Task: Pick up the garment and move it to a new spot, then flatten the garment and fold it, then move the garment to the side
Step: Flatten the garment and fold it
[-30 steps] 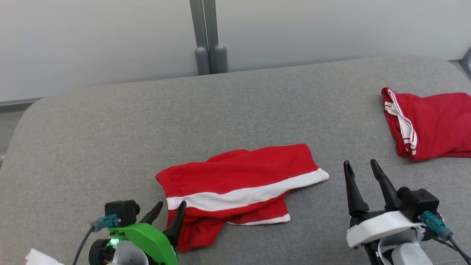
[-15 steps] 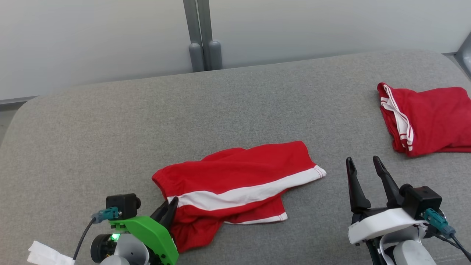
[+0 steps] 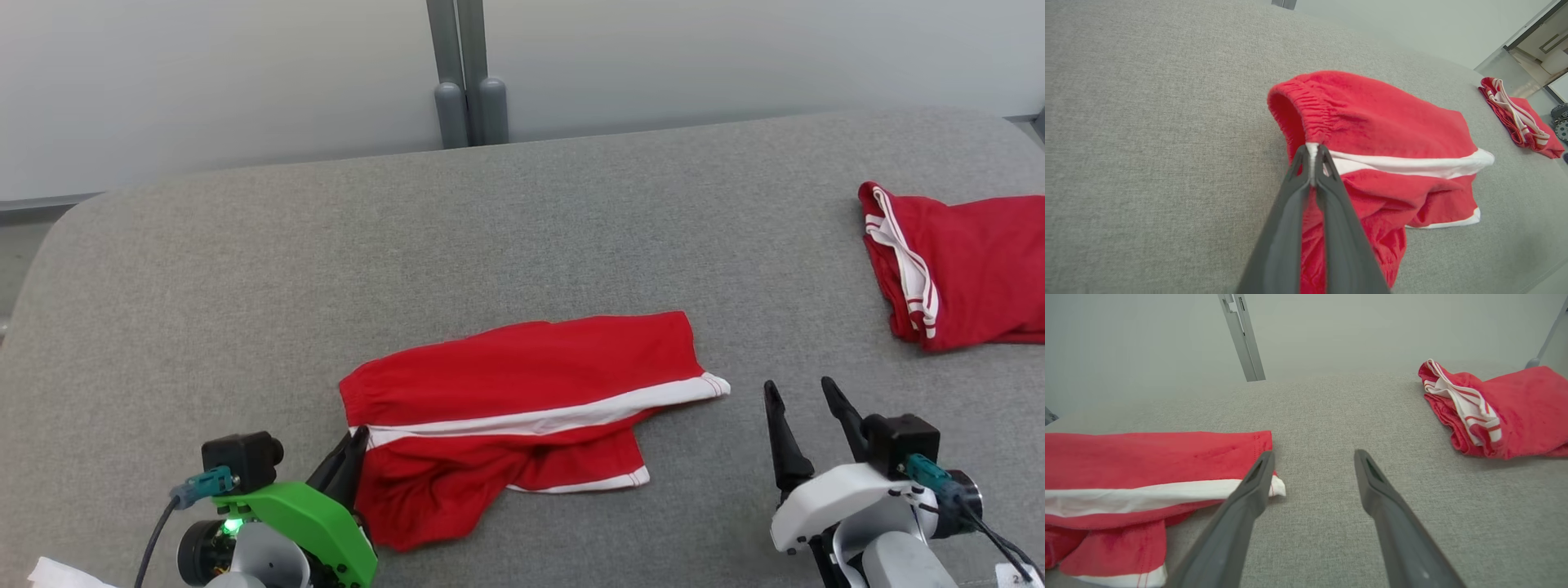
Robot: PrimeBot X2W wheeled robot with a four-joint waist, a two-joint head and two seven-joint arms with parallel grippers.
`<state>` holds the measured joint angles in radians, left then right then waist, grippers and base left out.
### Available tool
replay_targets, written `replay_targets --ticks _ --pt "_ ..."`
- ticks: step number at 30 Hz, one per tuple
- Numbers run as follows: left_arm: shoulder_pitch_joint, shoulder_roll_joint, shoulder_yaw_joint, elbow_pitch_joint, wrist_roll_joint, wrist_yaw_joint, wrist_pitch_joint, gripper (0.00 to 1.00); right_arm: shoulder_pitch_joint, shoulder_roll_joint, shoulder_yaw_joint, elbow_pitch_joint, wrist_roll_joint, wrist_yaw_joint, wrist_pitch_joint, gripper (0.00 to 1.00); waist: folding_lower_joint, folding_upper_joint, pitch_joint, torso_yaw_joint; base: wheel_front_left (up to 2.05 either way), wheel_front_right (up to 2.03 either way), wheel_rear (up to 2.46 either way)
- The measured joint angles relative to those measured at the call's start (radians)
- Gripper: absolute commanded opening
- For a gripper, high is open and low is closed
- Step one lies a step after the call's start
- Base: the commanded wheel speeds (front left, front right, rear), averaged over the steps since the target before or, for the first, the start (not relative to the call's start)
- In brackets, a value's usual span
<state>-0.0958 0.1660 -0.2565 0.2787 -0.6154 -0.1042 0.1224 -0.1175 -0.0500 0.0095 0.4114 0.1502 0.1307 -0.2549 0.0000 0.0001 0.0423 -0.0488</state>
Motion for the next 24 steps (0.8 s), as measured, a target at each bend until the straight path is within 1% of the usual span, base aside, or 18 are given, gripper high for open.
replay_targets --ticks 7,13,18,24 --pt "-0.001 -0.006 -0.007 -0.001 -0.004 0.003 -0.004 0.00 -0.146 -0.005 0.041 0.213 -0.024 0.000 0.022 1.00 -0.0001 0.0000 0.025 0.015 0.00 0.00 0.00" --pt "-0.014 -0.019 -0.019 0.003 -0.004 0.003 -0.012 0.00 -0.254 -0.009 0.104 0.378 -0.020 0.000 0.018 1.00 0.0000 0.0000 0.049 0.036 0.00 0.00 0.00" --pt "-0.018 -0.021 -0.021 0.010 -0.005 0.003 -0.020 0.00 -0.294 -0.007 0.156 0.459 0.015 0.000 0.011 1.00 0.0000 0.0000 0.064 0.049 0.00 0.00 0.00" --pt "-0.018 -0.020 -0.023 0.014 -0.008 0.003 -0.027 0.00 -0.309 -0.006 0.204 0.495 0.050 0.000 -0.001 1.00 0.0000 0.0000 0.070 0.052 0.00 0.00 0.00"
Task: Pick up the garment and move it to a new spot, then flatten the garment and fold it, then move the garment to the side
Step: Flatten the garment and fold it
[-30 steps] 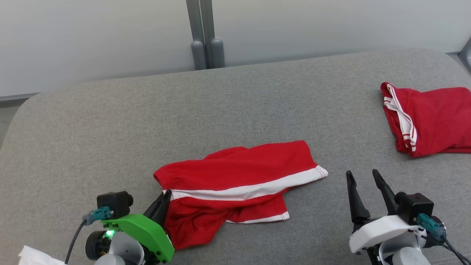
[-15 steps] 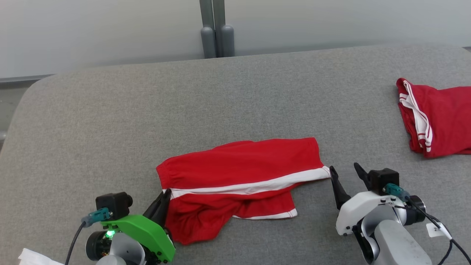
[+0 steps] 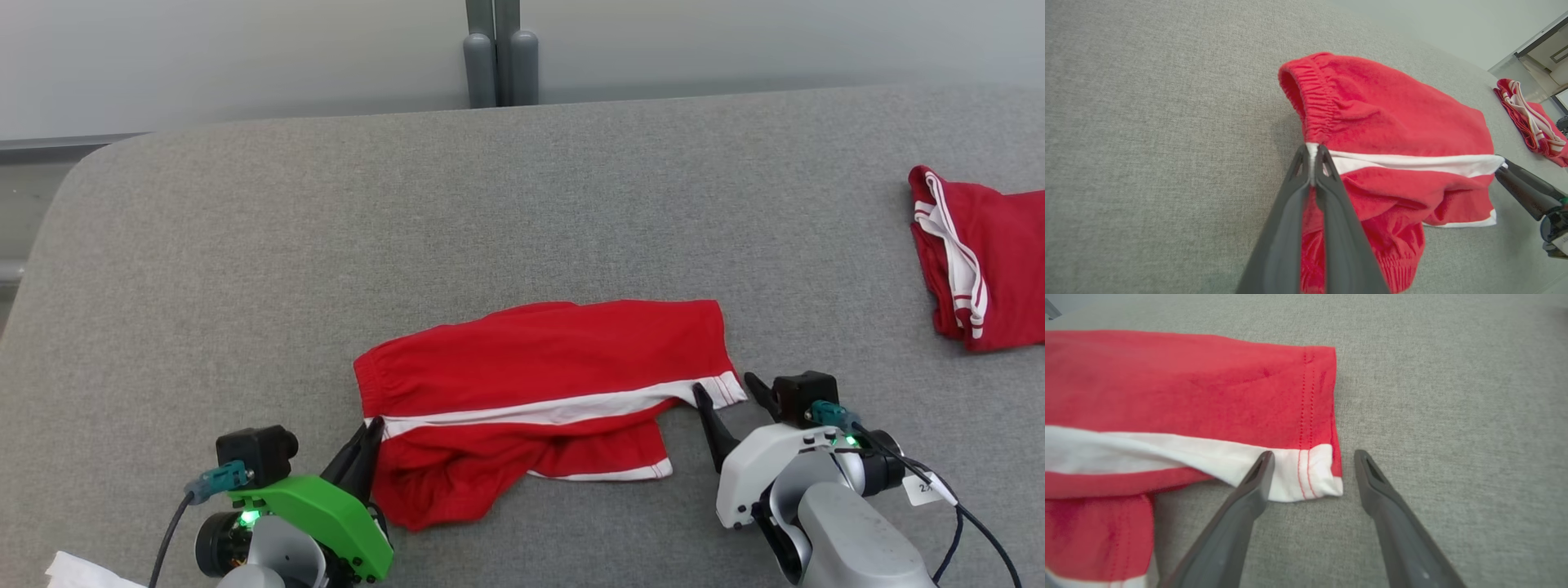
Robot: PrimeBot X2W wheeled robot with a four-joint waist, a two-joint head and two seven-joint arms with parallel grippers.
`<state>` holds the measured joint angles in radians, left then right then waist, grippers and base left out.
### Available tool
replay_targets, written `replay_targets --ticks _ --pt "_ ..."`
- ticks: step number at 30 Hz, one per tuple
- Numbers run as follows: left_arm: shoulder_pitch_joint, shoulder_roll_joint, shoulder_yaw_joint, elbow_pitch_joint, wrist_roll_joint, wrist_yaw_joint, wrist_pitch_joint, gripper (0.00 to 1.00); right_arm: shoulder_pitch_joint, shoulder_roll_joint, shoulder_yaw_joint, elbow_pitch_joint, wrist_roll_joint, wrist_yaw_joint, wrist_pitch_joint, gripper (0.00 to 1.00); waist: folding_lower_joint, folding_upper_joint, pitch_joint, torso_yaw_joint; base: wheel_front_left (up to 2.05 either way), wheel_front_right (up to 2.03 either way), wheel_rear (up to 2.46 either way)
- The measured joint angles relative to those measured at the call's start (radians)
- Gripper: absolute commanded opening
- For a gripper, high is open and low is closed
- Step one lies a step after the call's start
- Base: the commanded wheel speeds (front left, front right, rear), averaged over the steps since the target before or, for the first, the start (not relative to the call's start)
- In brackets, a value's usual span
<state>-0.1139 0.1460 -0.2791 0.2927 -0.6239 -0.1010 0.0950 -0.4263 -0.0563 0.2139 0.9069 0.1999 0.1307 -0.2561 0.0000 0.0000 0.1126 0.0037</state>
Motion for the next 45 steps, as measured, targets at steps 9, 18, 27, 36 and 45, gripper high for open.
replay_targets --ticks 9,18,27,36,45 --pt "0.000 0.006 0.002 0.001 -0.007 0.005 -0.005 0.00 0.002 -0.003 0.062 -0.003 0.007 0.000 -0.005 1.00 0.0000 0.0000 0.000 -0.013 0.00 0.00 0.00" --pt "0.003 0.011 -0.004 0.001 -0.009 0.009 -0.005 0.00 0.013 -0.001 0.075 -0.004 0.002 0.000 -0.006 0.25 0.0000 0.0000 -0.007 -0.011 0.00 0.00 0.00" --pt "0.010 0.016 0.000 -0.012 -0.011 0.013 -0.036 0.00 0.019 -0.009 0.036 -0.089 0.030 0.000 -0.007 0.00 0.0000 0.0000 -0.022 -0.012 0.00 0.00 0.00" --pt "0.011 0.011 0.006 -0.086 -0.020 -0.002 -0.125 0.00 0.094 -0.061 -0.016 -0.357 0.060 0.000 -0.007 0.00 0.0000 0.0000 -0.058 -0.028 0.00 0.00 0.00" --pt "0.011 -0.005 0.005 -0.290 -0.050 -0.013 -0.199 0.00 0.193 -0.108 -0.096 -0.760 0.110 0.000 0.043 0.00 0.0000 0.0000 -0.104 -0.060 0.00 0.00 0.00"
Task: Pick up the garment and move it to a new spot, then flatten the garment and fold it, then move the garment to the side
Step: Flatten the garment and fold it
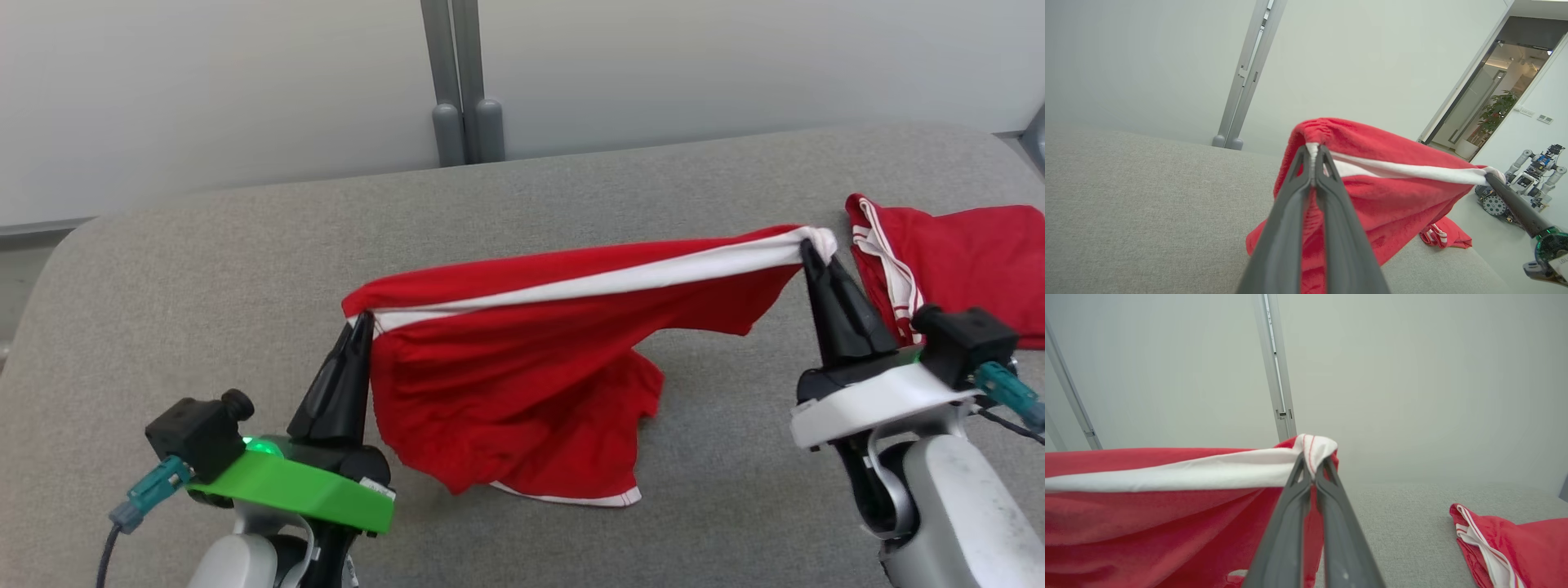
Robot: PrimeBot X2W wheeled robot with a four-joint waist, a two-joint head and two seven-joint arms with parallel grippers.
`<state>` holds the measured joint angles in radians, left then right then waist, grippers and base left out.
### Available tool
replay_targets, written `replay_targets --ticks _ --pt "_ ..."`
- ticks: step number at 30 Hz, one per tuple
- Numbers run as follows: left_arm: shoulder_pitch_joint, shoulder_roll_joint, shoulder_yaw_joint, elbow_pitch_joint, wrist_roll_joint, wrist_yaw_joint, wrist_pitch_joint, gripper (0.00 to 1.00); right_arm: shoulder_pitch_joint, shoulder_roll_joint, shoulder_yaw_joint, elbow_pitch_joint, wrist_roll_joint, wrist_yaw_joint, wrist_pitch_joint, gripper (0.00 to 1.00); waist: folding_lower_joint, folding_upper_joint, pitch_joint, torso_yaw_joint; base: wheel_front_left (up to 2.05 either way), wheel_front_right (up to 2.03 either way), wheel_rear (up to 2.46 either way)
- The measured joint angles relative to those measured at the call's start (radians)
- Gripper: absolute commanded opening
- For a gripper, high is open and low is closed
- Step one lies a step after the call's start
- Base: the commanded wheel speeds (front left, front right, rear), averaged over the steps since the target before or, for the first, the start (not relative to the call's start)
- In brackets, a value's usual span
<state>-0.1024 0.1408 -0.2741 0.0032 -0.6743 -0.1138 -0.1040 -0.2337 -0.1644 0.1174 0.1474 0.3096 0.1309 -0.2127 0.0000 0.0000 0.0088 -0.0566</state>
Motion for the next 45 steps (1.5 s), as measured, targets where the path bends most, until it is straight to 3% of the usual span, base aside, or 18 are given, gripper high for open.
replay_targets --ticks 9,13,17,22,28,32,36,40,45 --pt "-0.020 0.029 0.011 -0.314 0.010 0.024 0.038 0.00 0.108 0.006 -0.124 -0.486 -0.007 0.000 0.156 0.00 0.0000 0.0000 -0.027 -0.037 0.00 0.00 0.00" --pt "-0.090 0.059 0.025 -0.406 0.009 0.040 0.111 0.00 0.116 0.005 -0.154 -0.611 -0.019 0.000 0.228 0.00 0.0000 0.0000 -0.024 -0.044 0.00 0.00 0.00" --pt "-0.175 0.091 0.037 -0.403 0.008 0.044 0.175 0.00 0.106 0.013 -0.153 -0.625 -0.013 0.000 0.274 0.00 0.0000 0.0000 -0.010 -0.048 0.00 0.00 0.00" --pt "-0.334 0.125 0.026 -0.269 -0.011 0.025 0.251 0.00 -0.017 0.008 -0.093 -0.513 0.027 0.000 0.301 0.00 0.0000 0.0000 0.036 -0.054 0.00 0.00 0.00" --pt "-0.649 0.183 0.010 0.016 0.035 -0.001 0.281 0.00 -0.382 0.008 -0.021 -0.218 0.002 0.000 0.266 0.00 0.0000 0.0000 0.119 -0.073 0.00 0.00 0.00" --pt "-0.871 0.195 0.007 0.209 0.087 -0.009 0.199 0.00 -0.655 0.056 -0.002 0.016 -0.059 0.000 0.165 0.00 0.0000 0.0000 0.182 -0.096 0.00 0.00 0.00" --pt "-1.059 0.204 0.002 0.335 0.140 -0.011 0.069 0.00 -0.855 0.096 -0.007 0.175 -0.090 0.000 0.059 0.00 0.0000 0.0000 0.246 -0.125 0.00 0.00 0.00" --pt "-1.122 0.214 -0.012 0.459 0.165 -0.014 -0.066 0.00 -0.890 0.111 0.031 0.312 -0.081 0.000 -0.007 0.00 0.0001 0.0000 0.318 -0.152 0.00 0.00 0.00" --pt "-1.064 0.222 -0.043 0.564 0.115 -0.014 -0.140 0.00 -0.827 0.115 0.155 0.426 0.016 0.000 -0.043 0.00 0.0001 0.0000 0.407 -0.176 0.00 0.00 0.00"
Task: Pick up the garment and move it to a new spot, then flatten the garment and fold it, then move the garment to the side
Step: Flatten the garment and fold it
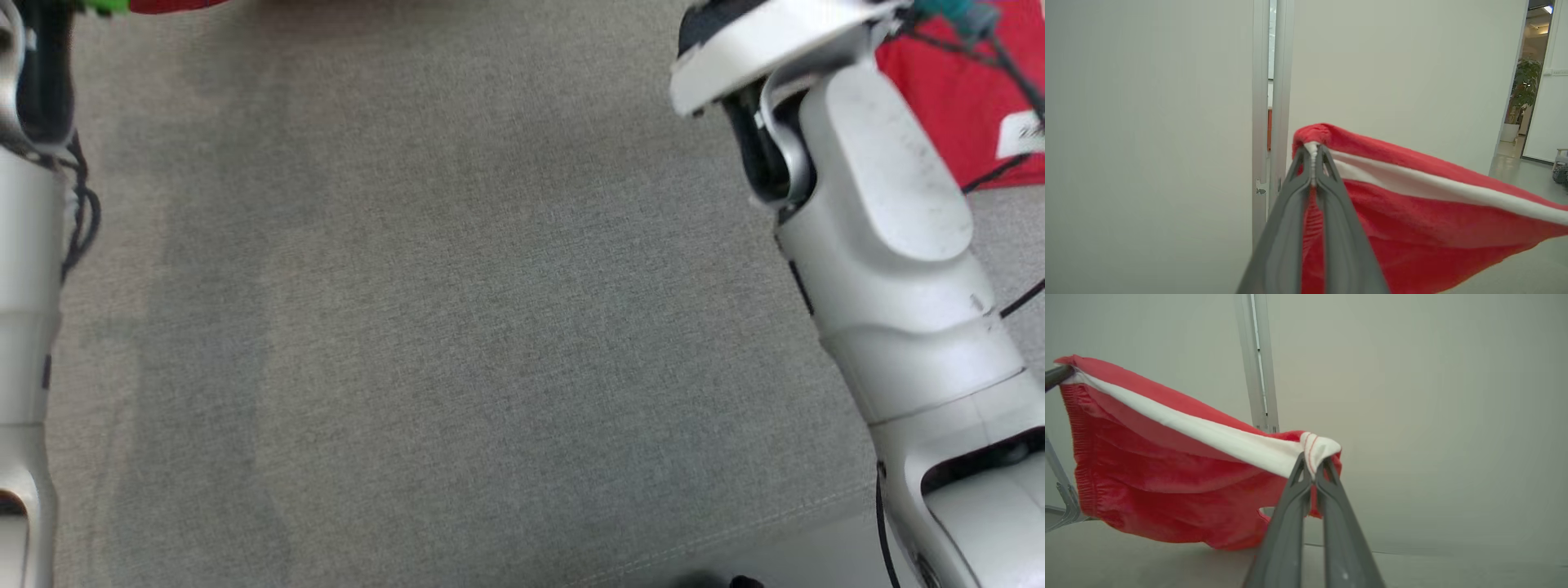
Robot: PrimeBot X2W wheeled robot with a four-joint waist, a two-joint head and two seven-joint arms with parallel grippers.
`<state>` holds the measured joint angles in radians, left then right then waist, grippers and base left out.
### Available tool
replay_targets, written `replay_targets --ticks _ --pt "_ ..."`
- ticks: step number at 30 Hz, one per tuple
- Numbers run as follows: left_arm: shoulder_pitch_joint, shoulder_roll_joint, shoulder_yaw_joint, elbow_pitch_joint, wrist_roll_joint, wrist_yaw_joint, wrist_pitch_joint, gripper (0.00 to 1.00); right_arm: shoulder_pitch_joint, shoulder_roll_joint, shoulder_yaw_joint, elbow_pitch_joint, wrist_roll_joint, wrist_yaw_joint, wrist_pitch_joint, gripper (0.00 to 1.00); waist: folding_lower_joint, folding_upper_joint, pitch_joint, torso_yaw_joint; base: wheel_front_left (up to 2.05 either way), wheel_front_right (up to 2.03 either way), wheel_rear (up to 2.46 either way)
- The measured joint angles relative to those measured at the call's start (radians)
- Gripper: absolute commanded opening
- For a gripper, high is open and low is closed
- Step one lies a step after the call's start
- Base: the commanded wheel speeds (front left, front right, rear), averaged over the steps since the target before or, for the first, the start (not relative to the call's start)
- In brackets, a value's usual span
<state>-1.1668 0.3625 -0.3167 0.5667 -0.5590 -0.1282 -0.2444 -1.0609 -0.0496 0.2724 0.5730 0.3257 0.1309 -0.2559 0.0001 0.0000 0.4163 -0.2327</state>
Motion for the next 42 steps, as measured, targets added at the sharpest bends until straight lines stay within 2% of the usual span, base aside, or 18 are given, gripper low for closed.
replay_targets --ticks 4,9,15,19,30,36,42 --pt "0.120 -0.012 0.008 -0.021 -0.082 -0.001 -0.013 0.00 0.087 0.000 0.043 0.023 0.047 0.000 -0.003 0.00 0.0001 0.0000 0.065 -0.013 0.00 0.00 0.00" --pt "0.291 -0.048 0.090 -0.218 -0.131 -0.001 -0.018 0.00 0.209 0.001 -0.013 -0.074 0.037 0.000 -0.006 0.00 0.0001 0.0000 0.115 -0.014 0.00 0.00 0.00" --pt "0.483 -0.072 0.119 -0.417 -0.132 -0.001 -0.018 0.00 0.369 -0.004 -0.053 -0.233 0.008 0.000 -0.007 0.00 0.0000 0.0000 0.092 -0.001 0.00 0.00 0.00" --pt "0.665 -0.119 0.131 -0.529 -0.131 -0.001 -0.018 0.00 0.524 -0.035 -0.068 -0.343 0.009 0.000 -0.007 0.00 -0.0001 0.0000 0.032 0.017 0.00 0.00 0.00" --pt "1.068 -0.224 0.151 -0.690 -0.107 -0.004 -0.017 0.00 0.878 -0.078 -0.152 -0.549 0.004 0.001 -0.005 0.00 -0.0002 0.0000 -0.157 0.050 0.00 0.00 0.00" --pt "1.248 -0.255 0.149 -0.790 -0.080 -0.004 -0.017 0.00 1.070 -0.091 -0.190 -0.721 -0.020 0.001 0.072 0.00 -0.0002 0.0000 -0.269 0.057 0.00 0.00 0.00" --pt "1.369 -0.267 0.124 -0.858 -0.065 -0.004 -0.017 0.00 1.197 -0.086 -0.220 -0.866 -0.029 0.001 0.163 0.00 -0.0003 0.0000 -0.341 0.057 0.00 0.00 0.00"
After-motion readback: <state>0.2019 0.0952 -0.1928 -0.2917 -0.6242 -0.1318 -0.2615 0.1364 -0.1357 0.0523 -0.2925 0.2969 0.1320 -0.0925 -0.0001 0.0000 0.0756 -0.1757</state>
